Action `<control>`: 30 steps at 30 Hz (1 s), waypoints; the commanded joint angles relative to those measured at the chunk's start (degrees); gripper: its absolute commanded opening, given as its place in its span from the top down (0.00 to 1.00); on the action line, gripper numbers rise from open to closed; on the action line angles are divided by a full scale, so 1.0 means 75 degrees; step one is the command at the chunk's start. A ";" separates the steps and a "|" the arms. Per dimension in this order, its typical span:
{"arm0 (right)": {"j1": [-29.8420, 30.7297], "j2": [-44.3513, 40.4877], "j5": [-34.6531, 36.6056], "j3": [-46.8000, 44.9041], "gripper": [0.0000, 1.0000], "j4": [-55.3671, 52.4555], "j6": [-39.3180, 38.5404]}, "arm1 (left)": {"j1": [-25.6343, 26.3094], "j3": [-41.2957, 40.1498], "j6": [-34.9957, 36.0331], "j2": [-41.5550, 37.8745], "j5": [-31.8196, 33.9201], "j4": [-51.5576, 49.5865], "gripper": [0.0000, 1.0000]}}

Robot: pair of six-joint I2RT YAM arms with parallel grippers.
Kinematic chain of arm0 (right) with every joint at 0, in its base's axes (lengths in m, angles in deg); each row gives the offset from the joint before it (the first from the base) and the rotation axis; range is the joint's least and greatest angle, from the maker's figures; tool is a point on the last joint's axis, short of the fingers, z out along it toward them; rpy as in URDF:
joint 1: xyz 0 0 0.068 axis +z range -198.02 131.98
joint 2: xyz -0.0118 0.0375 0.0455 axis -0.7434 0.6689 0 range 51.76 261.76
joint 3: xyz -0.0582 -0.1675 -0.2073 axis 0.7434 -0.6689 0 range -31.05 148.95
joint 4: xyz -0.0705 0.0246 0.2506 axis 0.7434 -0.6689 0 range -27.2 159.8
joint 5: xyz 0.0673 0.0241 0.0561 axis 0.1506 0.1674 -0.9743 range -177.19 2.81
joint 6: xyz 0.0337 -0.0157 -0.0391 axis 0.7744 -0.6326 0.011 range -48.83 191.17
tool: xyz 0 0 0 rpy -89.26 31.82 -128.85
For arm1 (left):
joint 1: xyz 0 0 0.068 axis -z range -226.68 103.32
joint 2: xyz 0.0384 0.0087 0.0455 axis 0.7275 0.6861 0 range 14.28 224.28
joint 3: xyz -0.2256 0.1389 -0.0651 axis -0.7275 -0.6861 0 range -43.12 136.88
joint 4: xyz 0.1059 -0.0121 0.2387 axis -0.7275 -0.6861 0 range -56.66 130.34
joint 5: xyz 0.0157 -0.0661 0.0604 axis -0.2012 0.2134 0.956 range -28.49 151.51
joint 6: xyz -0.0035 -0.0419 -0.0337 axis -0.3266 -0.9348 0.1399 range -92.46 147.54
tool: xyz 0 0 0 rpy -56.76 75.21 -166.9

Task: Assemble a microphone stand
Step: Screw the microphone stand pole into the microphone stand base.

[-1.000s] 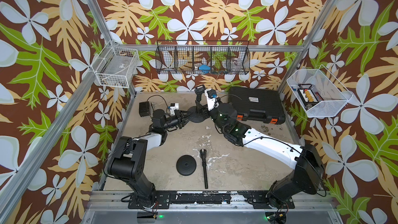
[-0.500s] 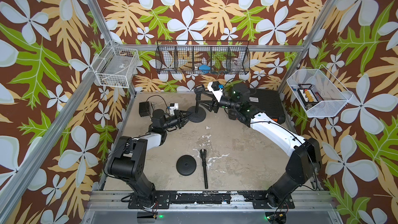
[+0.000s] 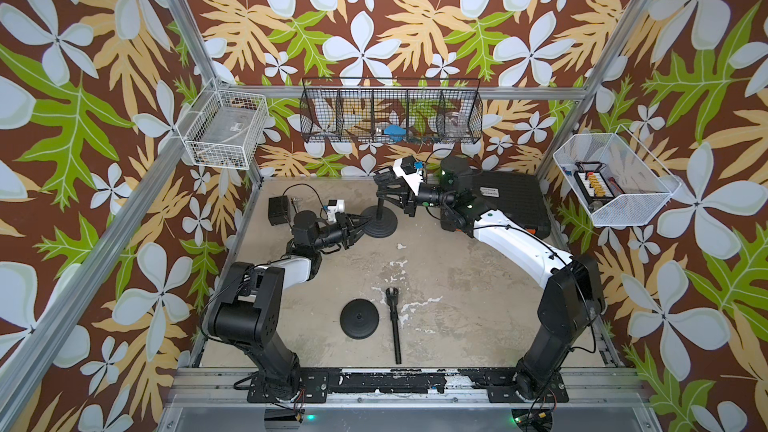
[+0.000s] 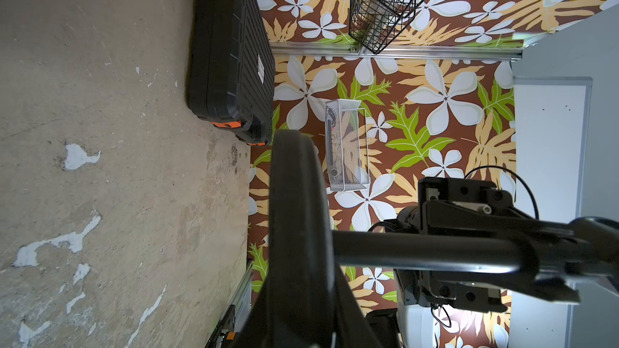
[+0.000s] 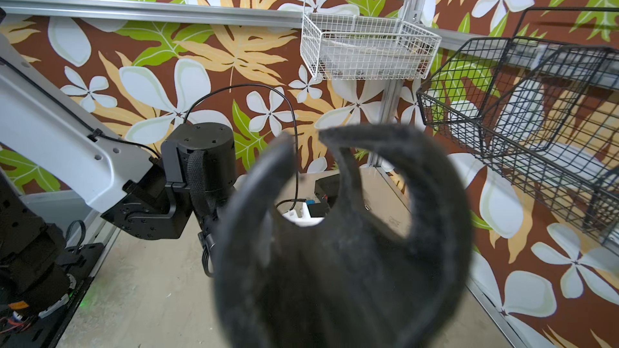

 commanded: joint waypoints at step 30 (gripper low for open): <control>0.0805 -0.1161 0.1602 -0.0912 0.34 -0.0139 -0.0330 | -0.0011 0.0069 -0.0105 0.0112 0.0025 0.0667 1.00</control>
